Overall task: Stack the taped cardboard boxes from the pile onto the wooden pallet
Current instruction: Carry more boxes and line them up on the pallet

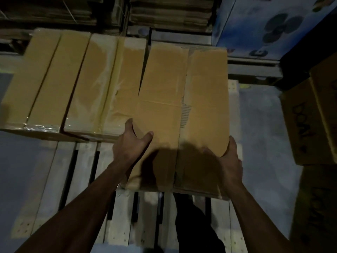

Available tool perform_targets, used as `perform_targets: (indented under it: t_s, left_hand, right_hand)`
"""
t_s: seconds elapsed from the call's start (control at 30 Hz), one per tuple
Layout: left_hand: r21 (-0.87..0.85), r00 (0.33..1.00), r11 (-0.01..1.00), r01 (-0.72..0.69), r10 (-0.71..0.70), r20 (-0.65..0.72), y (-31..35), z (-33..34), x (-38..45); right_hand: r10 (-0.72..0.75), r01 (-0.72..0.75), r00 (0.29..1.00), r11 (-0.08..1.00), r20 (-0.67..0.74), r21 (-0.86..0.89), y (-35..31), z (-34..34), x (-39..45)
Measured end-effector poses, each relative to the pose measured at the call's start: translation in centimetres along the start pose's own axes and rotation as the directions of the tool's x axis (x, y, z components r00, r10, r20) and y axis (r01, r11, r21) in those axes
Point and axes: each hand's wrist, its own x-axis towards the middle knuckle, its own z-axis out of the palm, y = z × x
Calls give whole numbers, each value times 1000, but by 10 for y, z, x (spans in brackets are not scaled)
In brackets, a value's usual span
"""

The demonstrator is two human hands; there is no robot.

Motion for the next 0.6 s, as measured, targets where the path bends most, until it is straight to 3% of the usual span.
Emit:
perform_targets:
  t_s: [0.13, 0.6]
  left_hand:
    - [59, 999, 998, -20, 22, -30, -6, 29, 44]
    - [-63, 991, 993, -99, 93, -92, -30, 70, 143]
  right_hand:
    - [-34, 34, 999, 999, -24, -4, 6, 24, 50]
    - [-153, 153, 988, 988, -9, 12, -7, 80, 153]
